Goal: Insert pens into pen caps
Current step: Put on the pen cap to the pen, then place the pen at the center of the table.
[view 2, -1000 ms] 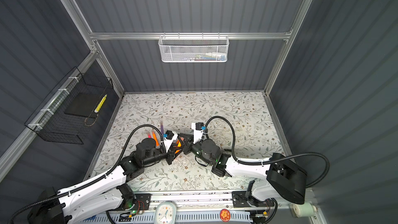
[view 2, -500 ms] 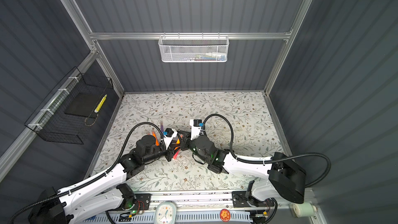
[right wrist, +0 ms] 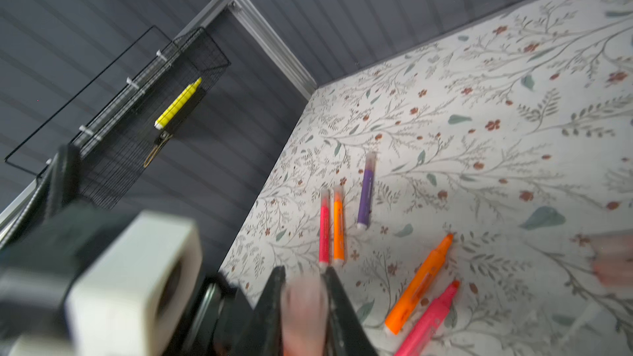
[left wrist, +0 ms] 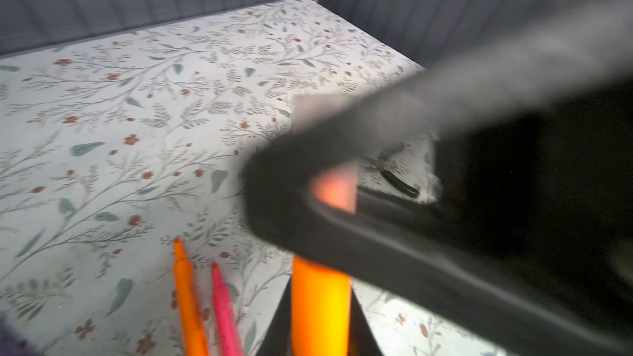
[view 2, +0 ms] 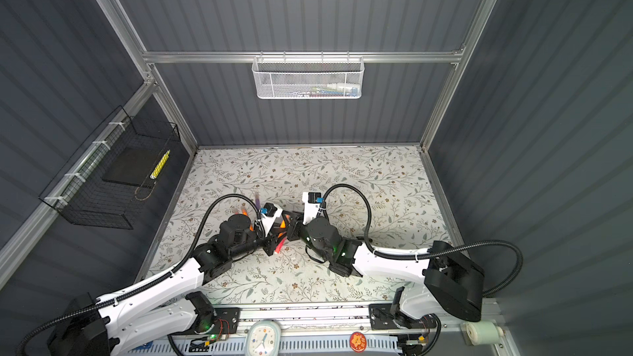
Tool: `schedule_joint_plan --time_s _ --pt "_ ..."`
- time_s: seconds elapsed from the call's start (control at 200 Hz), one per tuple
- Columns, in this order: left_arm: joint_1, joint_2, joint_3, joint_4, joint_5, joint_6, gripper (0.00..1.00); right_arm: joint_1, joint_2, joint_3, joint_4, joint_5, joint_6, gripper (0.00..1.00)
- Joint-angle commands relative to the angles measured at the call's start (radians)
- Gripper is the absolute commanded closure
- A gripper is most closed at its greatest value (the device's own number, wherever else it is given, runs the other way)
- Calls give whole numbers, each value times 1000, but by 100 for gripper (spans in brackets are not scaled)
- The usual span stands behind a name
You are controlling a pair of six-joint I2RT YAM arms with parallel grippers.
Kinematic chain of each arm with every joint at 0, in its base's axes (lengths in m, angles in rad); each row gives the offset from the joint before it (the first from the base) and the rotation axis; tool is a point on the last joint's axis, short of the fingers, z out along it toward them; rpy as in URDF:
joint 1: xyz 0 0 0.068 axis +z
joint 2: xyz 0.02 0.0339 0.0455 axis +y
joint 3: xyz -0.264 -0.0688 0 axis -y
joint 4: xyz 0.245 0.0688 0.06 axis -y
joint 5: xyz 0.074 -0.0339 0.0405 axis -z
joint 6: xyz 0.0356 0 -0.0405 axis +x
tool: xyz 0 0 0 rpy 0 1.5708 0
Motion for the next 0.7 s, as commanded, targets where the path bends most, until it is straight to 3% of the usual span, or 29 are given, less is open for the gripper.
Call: schedule_joint_plan --time_s 0.0,0.08,0.265,0.415,0.69 --pt "52 15 -12 136 -145 -133 100 11 -50 -66 -132 -63 -13 62" --pt "52 42 -53 159 -136 -166 100 -1 -91 -88 -133 -39 -18 42" --pt "52 154 -79 121 -234 -255 100 -13 -191 -127 -198 38 -18 22" --pt "55 281 -26 42 -345 -321 100 -41 -264 -198 -197 78 15 15" --pt "57 391 43 -48 -479 -364 100 -67 -308 -228 -246 108 30 13"
